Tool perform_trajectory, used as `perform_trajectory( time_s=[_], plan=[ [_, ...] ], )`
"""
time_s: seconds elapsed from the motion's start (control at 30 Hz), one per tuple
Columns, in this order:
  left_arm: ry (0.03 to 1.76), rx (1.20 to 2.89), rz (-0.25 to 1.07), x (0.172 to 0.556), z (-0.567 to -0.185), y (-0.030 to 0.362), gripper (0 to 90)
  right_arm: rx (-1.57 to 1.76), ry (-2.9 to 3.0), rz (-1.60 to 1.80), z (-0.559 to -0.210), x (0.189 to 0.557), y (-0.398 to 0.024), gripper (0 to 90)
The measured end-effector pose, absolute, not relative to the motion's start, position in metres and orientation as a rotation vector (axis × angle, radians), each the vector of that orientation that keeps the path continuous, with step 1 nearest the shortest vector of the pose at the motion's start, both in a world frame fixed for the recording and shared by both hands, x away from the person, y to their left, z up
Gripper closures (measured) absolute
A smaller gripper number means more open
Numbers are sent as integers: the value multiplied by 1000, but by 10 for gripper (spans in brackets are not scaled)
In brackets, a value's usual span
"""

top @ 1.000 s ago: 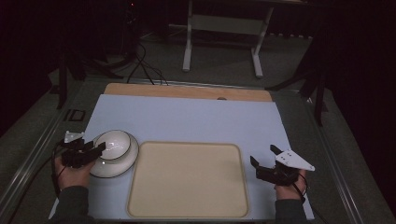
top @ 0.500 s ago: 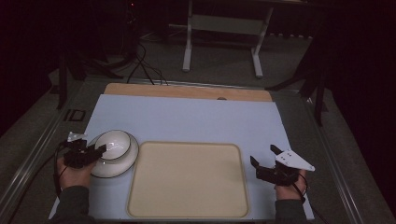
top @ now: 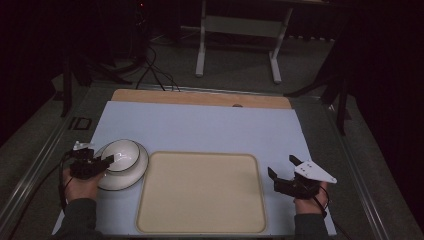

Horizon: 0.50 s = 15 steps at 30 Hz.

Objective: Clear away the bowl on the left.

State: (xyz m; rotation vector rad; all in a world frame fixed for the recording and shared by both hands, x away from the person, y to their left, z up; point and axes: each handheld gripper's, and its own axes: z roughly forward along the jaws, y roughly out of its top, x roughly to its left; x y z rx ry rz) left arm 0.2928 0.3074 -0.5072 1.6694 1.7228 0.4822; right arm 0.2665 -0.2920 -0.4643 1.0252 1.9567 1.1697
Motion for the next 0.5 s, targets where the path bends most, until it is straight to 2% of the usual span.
perform_trajectory(
  time_s=[0.5],
  plan=[
    [1767, 1610, 411, 301, -510, 309, 727, 1027, 1959, 1171, -464, 267, -292, 142]
  ],
)
